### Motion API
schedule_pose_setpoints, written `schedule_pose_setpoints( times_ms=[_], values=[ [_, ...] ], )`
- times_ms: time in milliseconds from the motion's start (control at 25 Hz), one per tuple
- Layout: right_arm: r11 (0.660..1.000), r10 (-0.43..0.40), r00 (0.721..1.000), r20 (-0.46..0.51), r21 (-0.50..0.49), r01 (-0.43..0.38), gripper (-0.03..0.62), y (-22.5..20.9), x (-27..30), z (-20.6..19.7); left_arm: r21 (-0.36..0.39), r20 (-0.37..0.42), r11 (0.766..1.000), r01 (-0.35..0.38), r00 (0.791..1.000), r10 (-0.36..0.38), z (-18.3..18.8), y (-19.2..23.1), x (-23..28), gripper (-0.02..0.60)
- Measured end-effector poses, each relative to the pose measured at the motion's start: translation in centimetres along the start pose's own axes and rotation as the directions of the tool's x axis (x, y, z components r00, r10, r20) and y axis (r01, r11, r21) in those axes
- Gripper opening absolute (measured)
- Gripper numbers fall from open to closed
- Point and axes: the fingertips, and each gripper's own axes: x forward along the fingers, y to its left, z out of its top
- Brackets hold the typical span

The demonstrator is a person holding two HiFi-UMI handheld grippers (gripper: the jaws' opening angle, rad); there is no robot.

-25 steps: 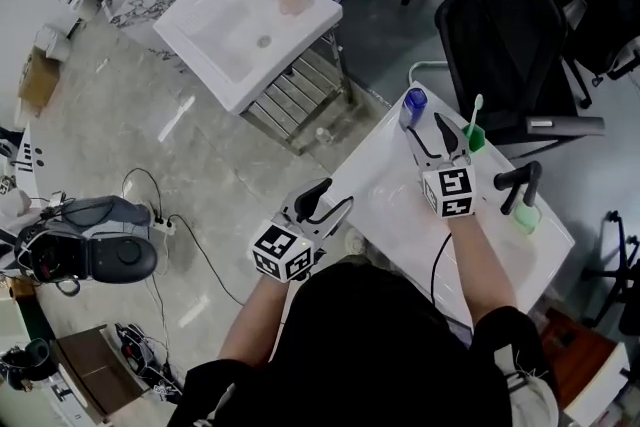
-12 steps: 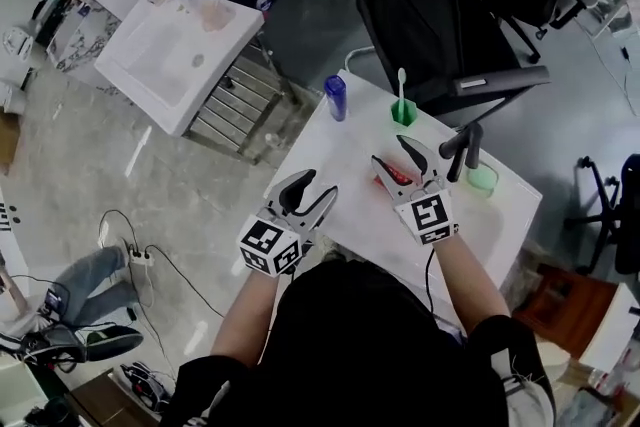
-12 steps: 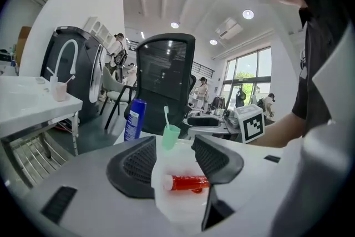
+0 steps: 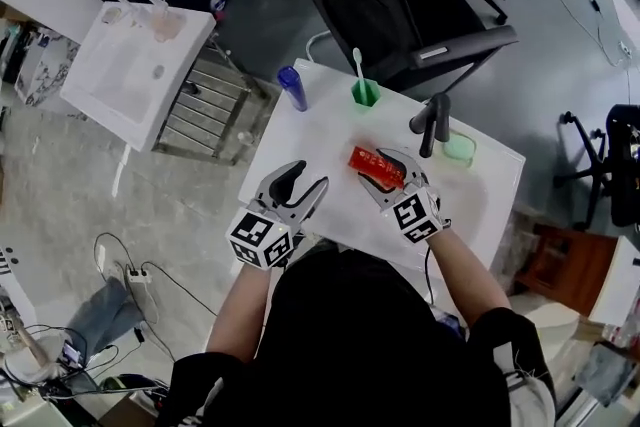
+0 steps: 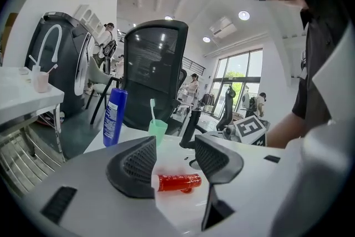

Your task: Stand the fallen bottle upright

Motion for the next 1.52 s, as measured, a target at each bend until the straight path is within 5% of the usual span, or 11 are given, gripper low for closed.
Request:
schedule_pose_setpoints(
  times_ms=[160, 560, 1000, 1520],
  values=[
    [0.998, 0.053, 0.983, -0.173, -0.005, -0.055, 0.256, 1.0, 2.0, -3.6, -0.007, -0.006, 1.0, -0.006, 1.0, 0.006, -0.3, 0.3, -0.6, 0.232],
    [0.989, 0.08, 0.866, -0.493, -0.068, -0.13, 0.295, 1.0, 8.1, -11.9, -0.041, -0.019, 0.998, -0.042, 0.999, 0.041, -1.7, 3.4, -3.5, 0.232],
    [0.976, 0.107, 0.746, -0.657, -0.073, -0.204, 0.318, 1.2, 10.5, -15.8, -0.088, -0.035, 0.991, -0.097, 0.995, 0.094, -3.1, 6.9, -6.2, 0.232],
    [0.969, 0.171, 0.686, -0.707, -0.007, -0.248, 0.316, 1.3, 11.4, -16.8, -0.112, -0.06, 0.99, -0.089, 0.995, 0.083, -3.6, 8.5, -6.0, 0.232]
  ],
)
